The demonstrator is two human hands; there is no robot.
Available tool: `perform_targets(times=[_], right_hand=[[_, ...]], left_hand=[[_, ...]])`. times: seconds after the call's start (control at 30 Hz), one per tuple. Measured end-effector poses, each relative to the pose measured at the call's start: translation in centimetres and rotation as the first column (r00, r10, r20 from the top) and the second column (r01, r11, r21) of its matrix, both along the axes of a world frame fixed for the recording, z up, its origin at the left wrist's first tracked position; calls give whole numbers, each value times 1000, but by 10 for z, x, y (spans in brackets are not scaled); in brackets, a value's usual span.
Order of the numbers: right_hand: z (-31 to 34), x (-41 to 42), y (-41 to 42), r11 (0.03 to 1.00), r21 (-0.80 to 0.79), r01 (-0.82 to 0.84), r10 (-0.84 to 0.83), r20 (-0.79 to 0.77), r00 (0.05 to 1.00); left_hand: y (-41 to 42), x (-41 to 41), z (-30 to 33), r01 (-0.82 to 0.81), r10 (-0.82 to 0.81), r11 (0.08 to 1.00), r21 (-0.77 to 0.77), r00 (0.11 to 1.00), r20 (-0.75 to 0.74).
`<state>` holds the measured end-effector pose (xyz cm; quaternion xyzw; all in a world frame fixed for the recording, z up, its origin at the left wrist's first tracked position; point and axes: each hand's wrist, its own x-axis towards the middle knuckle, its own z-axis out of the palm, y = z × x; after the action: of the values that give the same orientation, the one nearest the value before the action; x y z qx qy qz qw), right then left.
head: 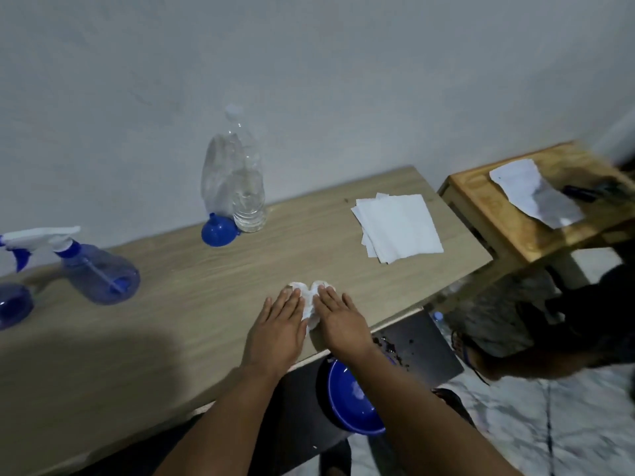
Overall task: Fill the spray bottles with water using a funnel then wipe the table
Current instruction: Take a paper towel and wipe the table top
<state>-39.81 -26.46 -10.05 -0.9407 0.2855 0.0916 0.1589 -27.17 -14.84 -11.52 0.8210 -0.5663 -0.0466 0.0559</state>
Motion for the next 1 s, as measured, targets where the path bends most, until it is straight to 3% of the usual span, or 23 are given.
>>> perform_targets(times=[0.13, 0.2, 0.27, 0.37, 0.43, 0.47, 0.6, 0.73, 0.8, 1.0], right_hand=[[6, -25, 38, 982, -22, 186, -180, 162, 970], [12, -49, 61, 917, 118, 382, -400, 256, 880], [14, -85, 86, 732, 344, 587, -677, 273, 684], [1, -152, 122, 278, 627, 727, -960, 155, 233], [-7, -199, 144, 12, 733, 680, -997, 63, -51], [-10, -223, 153, -77, 746, 661, -987, 36, -156], [-20, -306, 170, -343, 780, 523, -886, -84, -456], [-49, -363, 166, -442, 797, 412, -820, -172, -546], [-54, -380, 156, -458, 795, 396, -808, -188, -558], [-75, -410, 104, -463, 794, 394, -825, -224, -519]], left_hand=[[22, -23, 13, 50, -49, 996, -70, 999, 9], [32, -49, 18, 96, -102, 992, -83, 992, -69], [39, -83, 19, 98, -116, 992, -82, 962, -247], [45, -146, 25, 10, -2, 1000, 13, 854, -521], [45, -192, 29, 33, 33, 995, 90, 764, -645], [44, -214, 29, 62, 40, 991, 120, 710, -704], [34, -301, 28, 232, 62, 950, 211, 521, -851], [18, -363, 12, 362, 117, 881, 305, 459, -881], [6, -382, -1, 366, 154, 861, 352, 472, -868], [-39, -420, -44, 354, 230, 827, 437, 497, -837]])
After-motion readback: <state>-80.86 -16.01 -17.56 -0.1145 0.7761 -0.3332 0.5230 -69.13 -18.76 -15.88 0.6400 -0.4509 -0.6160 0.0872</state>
